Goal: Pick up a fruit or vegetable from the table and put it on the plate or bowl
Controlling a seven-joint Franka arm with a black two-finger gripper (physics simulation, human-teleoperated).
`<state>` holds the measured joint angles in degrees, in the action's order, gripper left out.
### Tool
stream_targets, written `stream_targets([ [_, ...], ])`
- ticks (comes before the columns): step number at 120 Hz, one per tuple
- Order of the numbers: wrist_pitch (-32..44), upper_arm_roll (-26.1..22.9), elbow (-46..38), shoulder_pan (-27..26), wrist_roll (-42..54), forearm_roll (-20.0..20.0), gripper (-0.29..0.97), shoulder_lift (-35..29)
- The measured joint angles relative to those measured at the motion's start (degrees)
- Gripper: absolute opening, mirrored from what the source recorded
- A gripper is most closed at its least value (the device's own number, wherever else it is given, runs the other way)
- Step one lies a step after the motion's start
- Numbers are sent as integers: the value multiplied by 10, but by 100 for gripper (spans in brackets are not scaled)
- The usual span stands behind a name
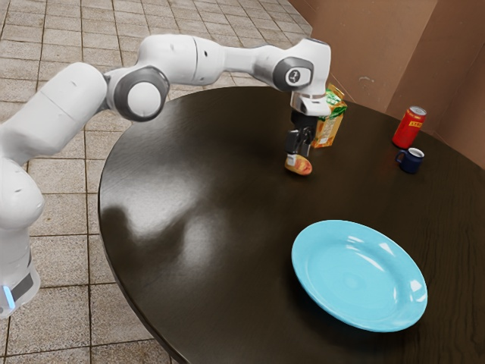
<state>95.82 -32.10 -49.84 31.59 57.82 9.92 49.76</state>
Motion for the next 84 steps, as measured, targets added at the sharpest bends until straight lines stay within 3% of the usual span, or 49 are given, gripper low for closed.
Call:
stream_targets([
  [84, -10, -5, 25, -18, -12, 15, 68, 20],
])
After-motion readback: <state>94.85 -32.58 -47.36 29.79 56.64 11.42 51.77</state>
